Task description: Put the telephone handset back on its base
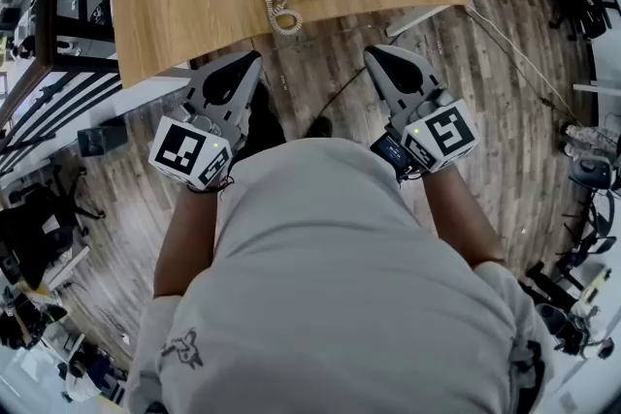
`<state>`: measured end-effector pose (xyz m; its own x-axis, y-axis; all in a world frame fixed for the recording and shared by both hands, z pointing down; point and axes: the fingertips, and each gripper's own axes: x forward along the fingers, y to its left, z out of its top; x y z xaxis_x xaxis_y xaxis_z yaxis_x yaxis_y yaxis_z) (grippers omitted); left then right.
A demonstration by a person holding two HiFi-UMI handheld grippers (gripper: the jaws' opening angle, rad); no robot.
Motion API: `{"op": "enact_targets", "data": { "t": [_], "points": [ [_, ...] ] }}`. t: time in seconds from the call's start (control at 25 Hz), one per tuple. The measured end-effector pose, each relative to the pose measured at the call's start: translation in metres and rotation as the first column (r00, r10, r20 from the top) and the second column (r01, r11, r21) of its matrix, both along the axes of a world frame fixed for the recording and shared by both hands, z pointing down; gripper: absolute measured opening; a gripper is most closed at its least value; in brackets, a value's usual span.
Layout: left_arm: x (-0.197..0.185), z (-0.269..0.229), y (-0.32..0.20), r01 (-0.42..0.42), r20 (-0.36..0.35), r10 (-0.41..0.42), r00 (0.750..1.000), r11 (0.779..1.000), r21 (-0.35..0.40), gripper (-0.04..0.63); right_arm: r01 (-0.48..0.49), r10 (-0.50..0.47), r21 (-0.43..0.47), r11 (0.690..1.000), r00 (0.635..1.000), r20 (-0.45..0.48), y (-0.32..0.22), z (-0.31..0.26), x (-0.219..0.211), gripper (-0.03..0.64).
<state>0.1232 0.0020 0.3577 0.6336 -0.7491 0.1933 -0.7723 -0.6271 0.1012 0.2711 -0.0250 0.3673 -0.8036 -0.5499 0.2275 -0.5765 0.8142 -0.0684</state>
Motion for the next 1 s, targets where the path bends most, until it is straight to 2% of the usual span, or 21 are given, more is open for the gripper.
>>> {"op": "enact_targets", "data": {
  "t": [0.2,0.44,1.0],
  "points": [
    [0.002,0.001,0.019,0.018,0.000,-0.018,1.000,1.000,-0.010,0.006,0.024,-0.024,0.007,1.000,1.000,0.002,0.019,-0.002,0.000,0.006],
    [-0.014,-0.004,0.030,0.016,-0.009,-0.016,1.000,1.000,0.009,0.006,0.034,-0.034,0.049,0.998,0.999,-0.003,0.035,-0.008,-0.019,0.006],
    [-0.073,-0.026,0.066,-0.033,-0.007,0.034,0.999,0.998,0.060,0.006,0.035,-0.035,0.132,0.991,0.999,-0.006,0.073,-0.038,-0.086,0.006]
  ]
}}
